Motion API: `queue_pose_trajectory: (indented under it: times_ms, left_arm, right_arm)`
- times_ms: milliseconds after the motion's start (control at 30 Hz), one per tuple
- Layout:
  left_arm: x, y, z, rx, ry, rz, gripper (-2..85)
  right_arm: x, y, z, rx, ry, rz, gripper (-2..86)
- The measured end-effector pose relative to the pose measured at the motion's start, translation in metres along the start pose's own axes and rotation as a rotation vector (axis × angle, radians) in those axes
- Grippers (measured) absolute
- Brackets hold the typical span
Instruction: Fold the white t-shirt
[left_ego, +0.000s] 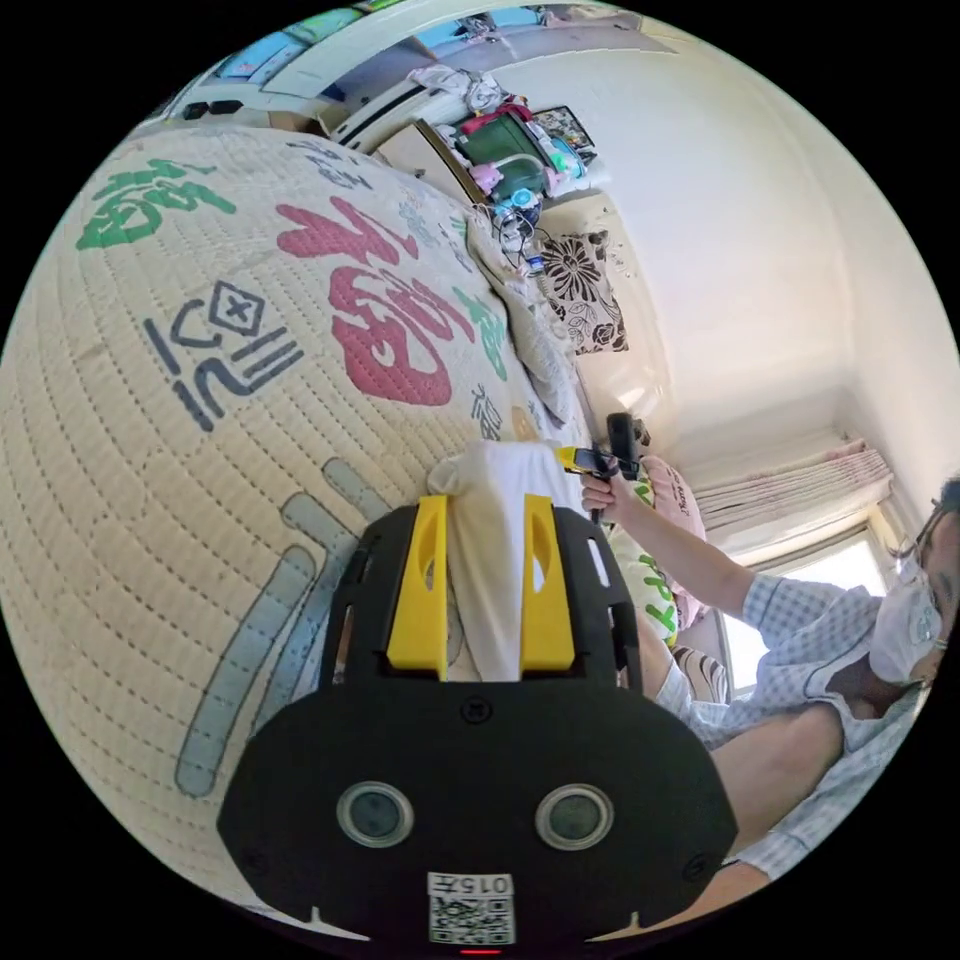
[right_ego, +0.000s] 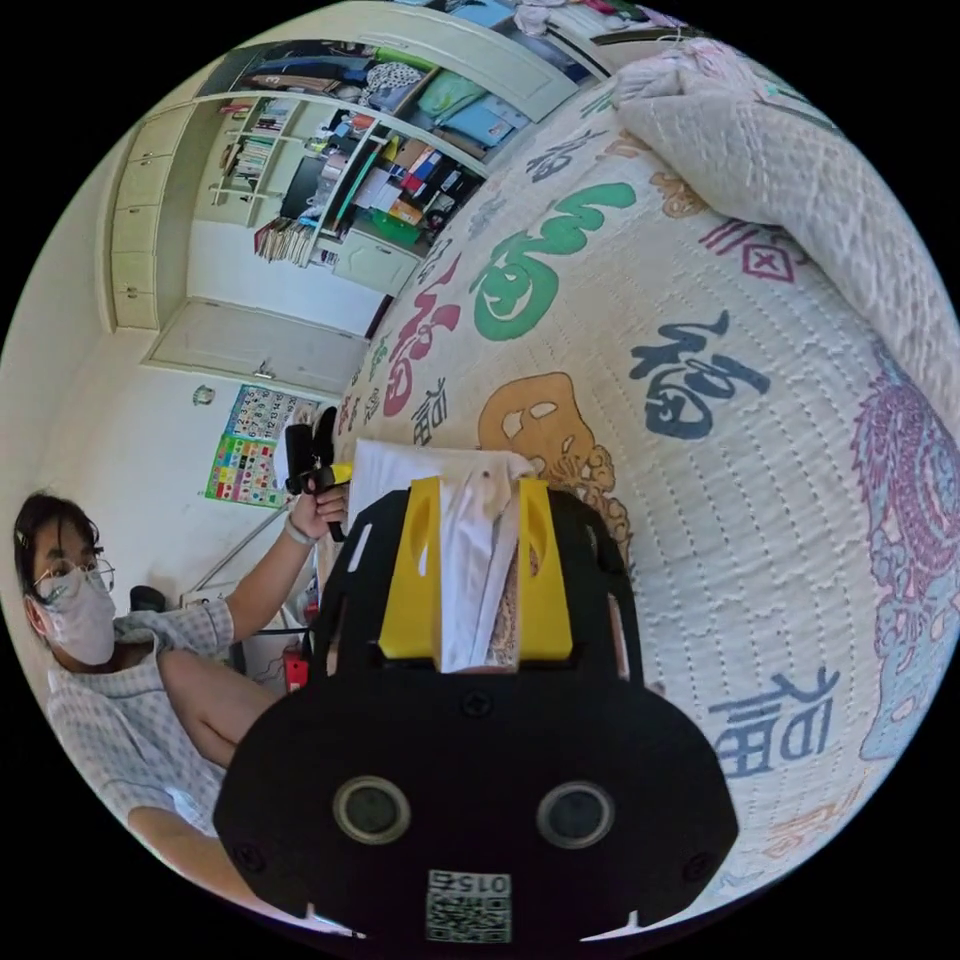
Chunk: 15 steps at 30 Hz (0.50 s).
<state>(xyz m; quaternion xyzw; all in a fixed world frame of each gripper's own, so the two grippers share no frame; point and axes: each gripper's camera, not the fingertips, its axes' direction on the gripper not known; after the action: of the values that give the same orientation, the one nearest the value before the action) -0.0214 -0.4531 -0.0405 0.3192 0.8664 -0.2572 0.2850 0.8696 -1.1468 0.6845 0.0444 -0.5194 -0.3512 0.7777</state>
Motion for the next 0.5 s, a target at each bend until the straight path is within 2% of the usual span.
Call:
queue_pose_trajectory:
  times_ms: [200,367,500]
  left_arm:
    - [-0.026,-0.011,-0.005,-0.02,0.121,-0.012,8.2]
    - [-0.031,-0.008,-0.046,0.1,0.059,-0.016,12.2]
    - [-0.028,-0.018,-0.031,0.022,0.059,0.004,12.8]
  right_arm:
    - [0.023,-0.016,0.004,-0.038,-0.149,-0.011,6.9]
    - [0.022,-0.018,-0.01,-0.033,-0.156,-0.047,5.8]
    - [0.018,-0.019,-0.01,-0.045,-0.137,-0.058,5.4]
